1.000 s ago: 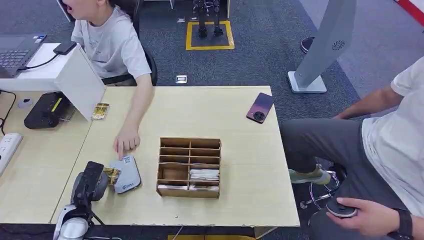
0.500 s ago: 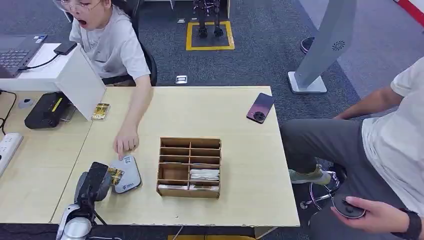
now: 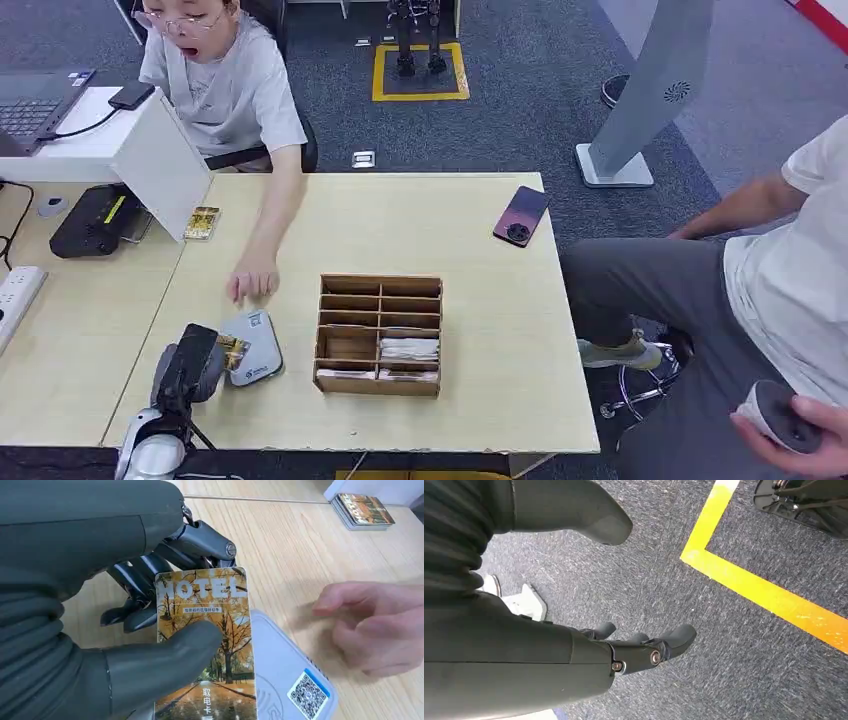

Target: Pass the card to the sensor for recognition and then transmit it.

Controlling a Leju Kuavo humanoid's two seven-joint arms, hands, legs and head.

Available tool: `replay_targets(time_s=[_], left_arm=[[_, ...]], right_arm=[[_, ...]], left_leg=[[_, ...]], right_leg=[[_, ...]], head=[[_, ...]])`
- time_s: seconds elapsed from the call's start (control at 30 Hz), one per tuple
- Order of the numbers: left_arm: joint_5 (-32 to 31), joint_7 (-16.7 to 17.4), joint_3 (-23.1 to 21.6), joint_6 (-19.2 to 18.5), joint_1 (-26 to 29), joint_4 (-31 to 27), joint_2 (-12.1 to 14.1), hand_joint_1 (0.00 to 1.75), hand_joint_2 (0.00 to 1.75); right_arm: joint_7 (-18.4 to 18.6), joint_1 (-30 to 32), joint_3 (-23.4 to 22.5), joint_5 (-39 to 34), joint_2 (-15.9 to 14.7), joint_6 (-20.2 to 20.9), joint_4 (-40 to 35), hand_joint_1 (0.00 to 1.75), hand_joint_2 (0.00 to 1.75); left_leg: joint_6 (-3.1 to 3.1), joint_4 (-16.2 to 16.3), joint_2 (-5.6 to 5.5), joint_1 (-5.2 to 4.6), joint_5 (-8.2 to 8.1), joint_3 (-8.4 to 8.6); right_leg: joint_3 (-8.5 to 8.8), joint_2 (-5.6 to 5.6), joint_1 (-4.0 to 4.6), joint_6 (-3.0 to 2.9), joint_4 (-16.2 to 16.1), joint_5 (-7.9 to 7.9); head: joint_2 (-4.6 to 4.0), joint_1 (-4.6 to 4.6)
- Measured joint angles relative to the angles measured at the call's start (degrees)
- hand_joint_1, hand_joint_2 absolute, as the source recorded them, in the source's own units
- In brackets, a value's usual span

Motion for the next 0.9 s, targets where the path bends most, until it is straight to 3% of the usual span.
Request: replay_targets(time_s=[0.17,0.27,0.4,0.5,0.6,0.9], left_arm=[[0.09,0.00,0.00,-0.13,0.00,0.11,-0.04,1.75,1.75],[4.93,-0.55,0.09,-2.85,0.01,0.11,-0.13,1.75,1.75],[21.07,-3.73,1.86,-8.94,0.26,0.02,-0.70,1.75,1.75],[30.53,-5.87,2.05,-8.57,0.80,-1.83,-0.79,1.75,1.75],[39.11,-11.78,3.32,-6.18,-0.18,-5.89,-0.63,1.75,1.75],[39.76,-14.49,3.87,-3.74,-3.15,-13.72,0.48,1.75,1.75]], right_arm=[[0.04,0.00,0.00,-0.02,0.00,0.00,0.00,0.00,1.75],[0.04,0.00,0.04,-0.04,0.00,-0.04,0.00,0.00,1.75],[0.04,0.00,0.48,-0.02,0.00,-0.30,0.00,0.00,1.75],[0.04,0.04,0.90,-0.29,0.00,-0.39,0.00,0.00,1.75],[-0.15,0.00,1.46,-0.46,0.00,-0.54,0.00,0.00,1.75],[-0.46,-0.23,2.23,-0.68,0.00,-0.96,0.00,0.00,1.75]], left_leg=[[0.00,0.00,0.00,0.00,0.00,0.00],[0.00,0.00,-0.01,0.00,0.00,0.01],[0.00,0.00,-0.03,0.01,0.01,0.00],[0.00,0.00,-0.02,0.01,0.01,-0.01],[0.02,0.01,-0.04,0.03,0.04,-0.03],[0.02,0.01,-0.04,0.00,0.04,-0.01]], right_leg=[[0.00,0.00,0.00,0.00,0.00,0.00],[0.01,-0.02,0.00,0.00,0.00,0.00],[0.03,-0.06,0.00,0.00,0.00,0.00],[0.00,-0.05,0.01,0.00,0.00,0.00],[-0.02,-0.07,0.02,0.00,0.00,0.00],[0.00,-0.06,0.01,-0.01,0.00,0.01]], head=[[0.00,0.00],[0.00,-0.02],[0.00,0.00],[0.00,-0.02],[0.00,0.00],[0.00,0.02]])
